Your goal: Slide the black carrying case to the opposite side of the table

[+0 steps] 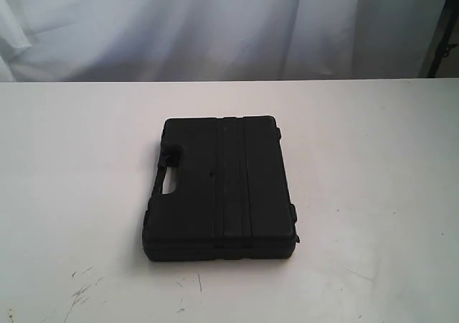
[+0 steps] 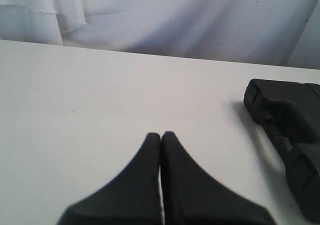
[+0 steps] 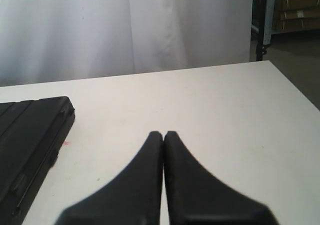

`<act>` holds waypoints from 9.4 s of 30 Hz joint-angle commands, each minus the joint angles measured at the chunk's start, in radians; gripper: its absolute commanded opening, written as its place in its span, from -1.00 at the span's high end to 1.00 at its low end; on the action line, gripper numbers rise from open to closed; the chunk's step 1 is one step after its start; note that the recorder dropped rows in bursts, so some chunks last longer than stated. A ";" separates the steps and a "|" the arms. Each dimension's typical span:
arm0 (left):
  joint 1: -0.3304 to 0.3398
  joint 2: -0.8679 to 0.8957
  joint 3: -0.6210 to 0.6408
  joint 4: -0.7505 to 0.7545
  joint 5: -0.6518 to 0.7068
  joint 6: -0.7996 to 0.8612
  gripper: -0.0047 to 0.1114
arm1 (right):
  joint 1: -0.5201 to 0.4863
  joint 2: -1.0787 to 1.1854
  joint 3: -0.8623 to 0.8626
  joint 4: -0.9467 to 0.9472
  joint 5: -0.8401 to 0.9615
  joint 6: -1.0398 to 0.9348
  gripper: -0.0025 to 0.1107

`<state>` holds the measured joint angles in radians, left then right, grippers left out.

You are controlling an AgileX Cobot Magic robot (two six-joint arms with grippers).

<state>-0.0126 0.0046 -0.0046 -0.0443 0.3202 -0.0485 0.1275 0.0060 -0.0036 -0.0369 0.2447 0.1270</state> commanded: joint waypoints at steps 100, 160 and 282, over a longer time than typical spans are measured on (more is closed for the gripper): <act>0.001 0.337 -0.370 -0.079 -0.133 -0.079 0.92 | -0.008 -0.006 0.004 0.001 0.108 0.014 0.96; -0.377 1.735 -1.295 -0.205 0.578 -0.062 0.92 | -0.008 -0.006 0.004 0.001 0.106 0.018 0.96; -0.079 2.135 -1.488 0.238 0.727 -0.105 0.75 | -0.008 -0.006 0.004 0.001 0.106 0.018 0.96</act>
<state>-0.0937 2.1642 -1.4917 0.1876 1.0471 -0.1620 0.1275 0.0060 -0.0036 -0.0369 0.3564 0.1493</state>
